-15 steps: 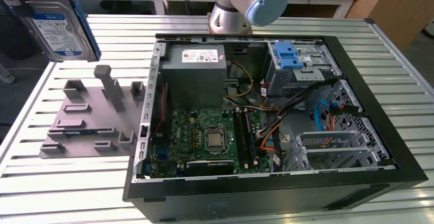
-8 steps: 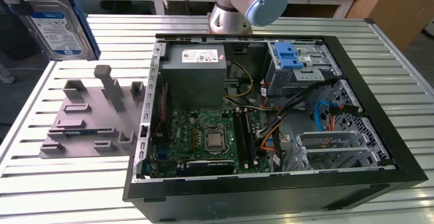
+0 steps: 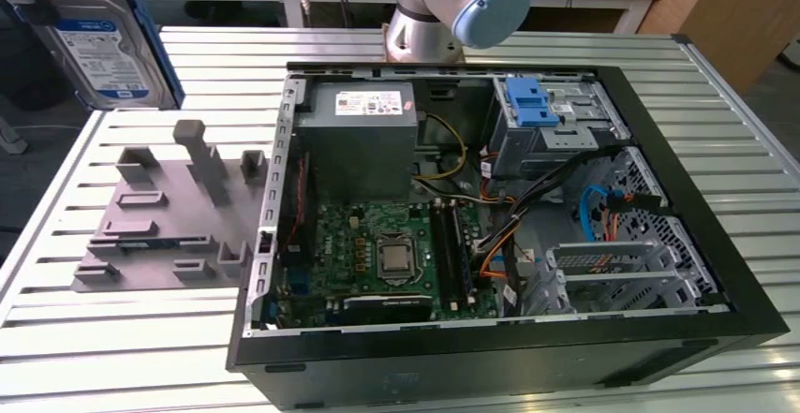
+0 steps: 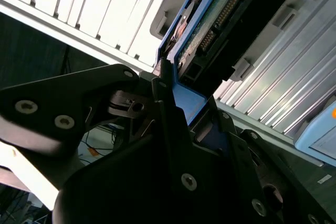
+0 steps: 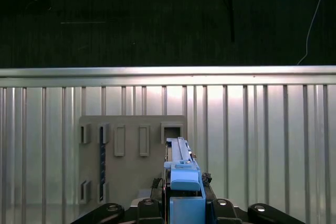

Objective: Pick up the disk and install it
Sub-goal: 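Pick up the disk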

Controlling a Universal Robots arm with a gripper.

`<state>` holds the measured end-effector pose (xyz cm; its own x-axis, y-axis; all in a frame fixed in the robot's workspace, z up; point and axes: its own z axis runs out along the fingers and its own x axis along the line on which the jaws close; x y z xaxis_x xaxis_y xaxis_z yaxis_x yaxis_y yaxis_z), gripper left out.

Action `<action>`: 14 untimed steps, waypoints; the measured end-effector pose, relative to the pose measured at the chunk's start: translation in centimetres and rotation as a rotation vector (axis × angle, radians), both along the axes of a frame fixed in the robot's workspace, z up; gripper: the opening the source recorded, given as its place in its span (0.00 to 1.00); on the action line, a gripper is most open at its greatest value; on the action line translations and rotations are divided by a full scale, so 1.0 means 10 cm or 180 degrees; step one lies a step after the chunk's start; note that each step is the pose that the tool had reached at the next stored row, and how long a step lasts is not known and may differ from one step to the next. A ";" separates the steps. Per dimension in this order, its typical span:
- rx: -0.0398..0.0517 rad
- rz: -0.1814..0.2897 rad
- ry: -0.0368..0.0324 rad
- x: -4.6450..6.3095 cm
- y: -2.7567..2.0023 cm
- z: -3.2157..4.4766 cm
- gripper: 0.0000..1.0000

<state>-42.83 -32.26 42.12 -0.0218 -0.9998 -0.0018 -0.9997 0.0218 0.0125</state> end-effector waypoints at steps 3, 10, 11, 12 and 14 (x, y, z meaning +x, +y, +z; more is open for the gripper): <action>0.0000 0.0000 0.0000 0.00 0.000 0.017 0.36; 0.0000 0.0000 0.0000 0.00 0.000 0.053 0.36; 0.0000 0.0000 0.0000 0.00 0.000 0.059 0.36; 0.0000 0.0000 0.0000 0.00 0.000 0.064 0.36; 0.0000 0.0000 0.0000 0.00 0.000 0.075 0.36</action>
<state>-42.83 -32.26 42.87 -0.0218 -0.9998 -0.0019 -0.9997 0.0218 0.0125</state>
